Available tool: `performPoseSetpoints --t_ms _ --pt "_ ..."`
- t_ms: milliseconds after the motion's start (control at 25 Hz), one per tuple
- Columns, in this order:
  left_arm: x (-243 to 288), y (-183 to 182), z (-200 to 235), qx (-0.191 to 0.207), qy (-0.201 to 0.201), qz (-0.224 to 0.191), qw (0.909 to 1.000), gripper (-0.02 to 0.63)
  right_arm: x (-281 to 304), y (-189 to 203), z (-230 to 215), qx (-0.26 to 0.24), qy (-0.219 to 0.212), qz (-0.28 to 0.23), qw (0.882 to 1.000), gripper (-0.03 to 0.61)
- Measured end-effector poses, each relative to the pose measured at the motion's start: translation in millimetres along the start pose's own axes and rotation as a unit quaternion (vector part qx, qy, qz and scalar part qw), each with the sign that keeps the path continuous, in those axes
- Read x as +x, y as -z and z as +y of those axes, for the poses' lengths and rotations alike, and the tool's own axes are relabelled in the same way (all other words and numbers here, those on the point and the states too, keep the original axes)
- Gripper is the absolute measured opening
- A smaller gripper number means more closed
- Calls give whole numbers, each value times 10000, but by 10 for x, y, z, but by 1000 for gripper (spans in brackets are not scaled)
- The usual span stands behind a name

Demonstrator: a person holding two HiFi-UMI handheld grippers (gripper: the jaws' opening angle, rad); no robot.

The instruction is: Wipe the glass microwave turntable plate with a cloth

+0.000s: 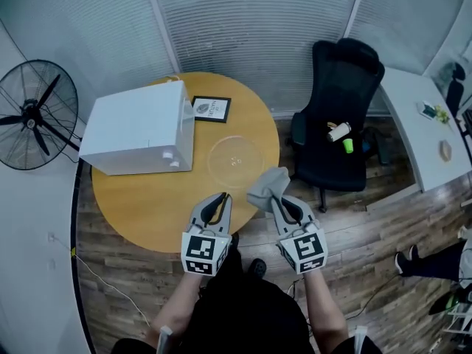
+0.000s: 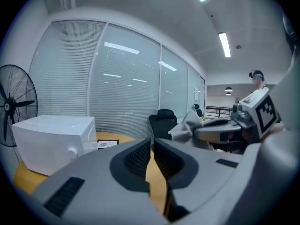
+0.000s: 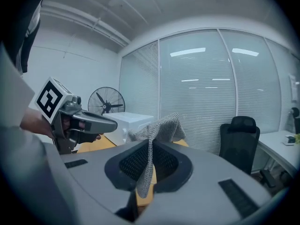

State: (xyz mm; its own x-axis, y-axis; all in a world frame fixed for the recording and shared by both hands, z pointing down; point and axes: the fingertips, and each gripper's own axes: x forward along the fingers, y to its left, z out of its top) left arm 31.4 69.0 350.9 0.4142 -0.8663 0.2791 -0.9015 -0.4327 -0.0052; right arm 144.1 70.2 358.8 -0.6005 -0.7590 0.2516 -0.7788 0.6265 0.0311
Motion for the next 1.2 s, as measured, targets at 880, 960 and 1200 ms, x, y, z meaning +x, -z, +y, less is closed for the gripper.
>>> performPoseSetpoints --t_ms 880,960,1200 --pt "-573 -316 -389 -131 -59 -406 9991 -1 -590 -237 174 215 -226 -251 9992 20" --pt "-581 -330 -391 -131 -72 -417 9990 -2 -590 -239 170 227 -235 -265 9991 20" --pt "-584 -305 -415 -144 -68 -372 9992 -2 -584 -239 179 227 -274 -307 9989 20"
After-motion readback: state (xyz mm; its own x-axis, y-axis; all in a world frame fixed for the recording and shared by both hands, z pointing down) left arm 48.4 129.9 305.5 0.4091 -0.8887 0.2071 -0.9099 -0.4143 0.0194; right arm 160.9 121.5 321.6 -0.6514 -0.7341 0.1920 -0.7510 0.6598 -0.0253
